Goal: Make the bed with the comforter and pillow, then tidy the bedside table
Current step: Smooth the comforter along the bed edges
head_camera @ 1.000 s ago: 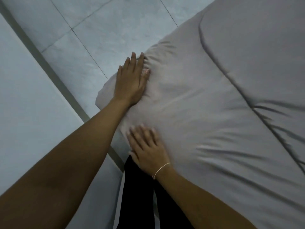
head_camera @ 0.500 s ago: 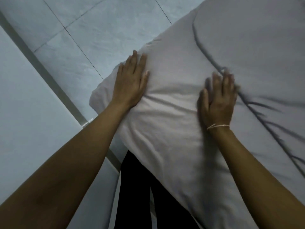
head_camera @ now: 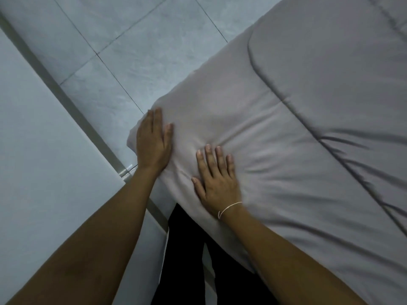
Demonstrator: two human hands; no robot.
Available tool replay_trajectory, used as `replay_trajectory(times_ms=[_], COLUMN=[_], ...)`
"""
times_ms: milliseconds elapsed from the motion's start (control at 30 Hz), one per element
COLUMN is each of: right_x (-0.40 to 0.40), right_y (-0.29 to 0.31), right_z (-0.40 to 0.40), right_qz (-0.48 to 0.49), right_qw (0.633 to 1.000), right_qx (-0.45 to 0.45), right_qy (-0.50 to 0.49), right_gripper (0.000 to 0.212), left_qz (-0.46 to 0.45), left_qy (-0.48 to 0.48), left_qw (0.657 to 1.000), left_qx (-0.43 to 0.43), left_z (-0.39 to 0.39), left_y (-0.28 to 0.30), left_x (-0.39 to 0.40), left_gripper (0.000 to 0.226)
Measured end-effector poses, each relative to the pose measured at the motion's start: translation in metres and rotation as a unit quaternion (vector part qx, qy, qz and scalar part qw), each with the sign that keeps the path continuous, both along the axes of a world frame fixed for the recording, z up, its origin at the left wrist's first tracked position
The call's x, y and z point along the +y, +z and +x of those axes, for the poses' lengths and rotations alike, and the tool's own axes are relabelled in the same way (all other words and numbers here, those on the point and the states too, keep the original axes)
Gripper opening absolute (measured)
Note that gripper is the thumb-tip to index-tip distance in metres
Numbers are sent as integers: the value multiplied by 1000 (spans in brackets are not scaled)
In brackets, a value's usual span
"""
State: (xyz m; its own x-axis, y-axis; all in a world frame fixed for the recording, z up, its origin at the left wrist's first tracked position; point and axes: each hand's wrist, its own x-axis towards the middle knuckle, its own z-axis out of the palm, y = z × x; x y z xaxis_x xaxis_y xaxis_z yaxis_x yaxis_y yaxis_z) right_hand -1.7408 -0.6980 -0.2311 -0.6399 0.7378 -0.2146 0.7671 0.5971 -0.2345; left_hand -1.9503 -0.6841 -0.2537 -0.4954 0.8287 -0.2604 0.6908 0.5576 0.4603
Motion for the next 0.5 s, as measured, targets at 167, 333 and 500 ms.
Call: replay_trajectory(times_ms=[167,333,500], right_x=[16,32,51], right_y=[38,112,192], right_z=[20,39,35], right_qz=[-66,-99,-106], right_qw=[996,987,975], right_qx=[-36,-91,-54], right_qy=[44,-85,-186], right_gripper=[60,63,69], left_qz=[-72,-96,-102], left_qy=[-16,-62,-118], left_qw=[997,993,988], left_qx=[-22,-20,-14], left_z=[6,32,52], left_y=[46,135,221], left_x=[-2,-11,-13], left_gripper=[65,64,69])
